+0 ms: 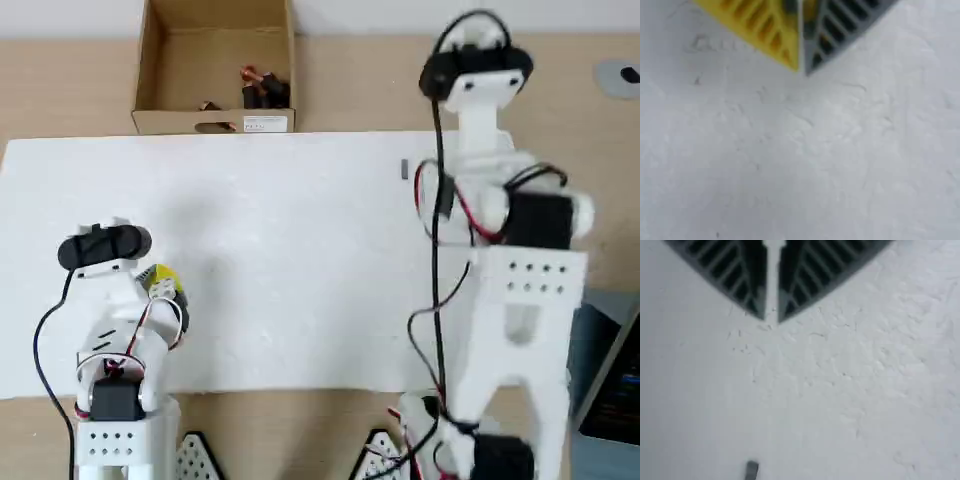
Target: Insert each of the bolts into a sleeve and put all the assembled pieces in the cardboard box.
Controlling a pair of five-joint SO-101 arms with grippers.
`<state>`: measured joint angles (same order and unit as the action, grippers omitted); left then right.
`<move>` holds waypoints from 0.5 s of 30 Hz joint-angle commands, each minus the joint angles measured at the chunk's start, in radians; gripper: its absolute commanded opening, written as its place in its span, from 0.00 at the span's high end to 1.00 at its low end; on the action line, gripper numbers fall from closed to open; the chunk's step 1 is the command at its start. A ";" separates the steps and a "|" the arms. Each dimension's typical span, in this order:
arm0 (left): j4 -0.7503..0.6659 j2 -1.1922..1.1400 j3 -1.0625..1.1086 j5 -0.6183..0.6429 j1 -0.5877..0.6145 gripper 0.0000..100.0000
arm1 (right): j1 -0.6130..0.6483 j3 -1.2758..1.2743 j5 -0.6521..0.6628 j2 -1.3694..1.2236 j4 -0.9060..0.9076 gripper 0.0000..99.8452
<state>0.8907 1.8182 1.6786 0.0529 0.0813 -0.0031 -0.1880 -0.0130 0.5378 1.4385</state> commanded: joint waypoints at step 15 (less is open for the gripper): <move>0.006 0.004 0.015 0.000 0.011 0.99 | -0.015 -0.978 0.017 0.527 -0.535 0.99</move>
<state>0.8907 1.8182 1.6786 0.0529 0.0813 -0.0031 -1.0717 -0.0100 0.9874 0.9613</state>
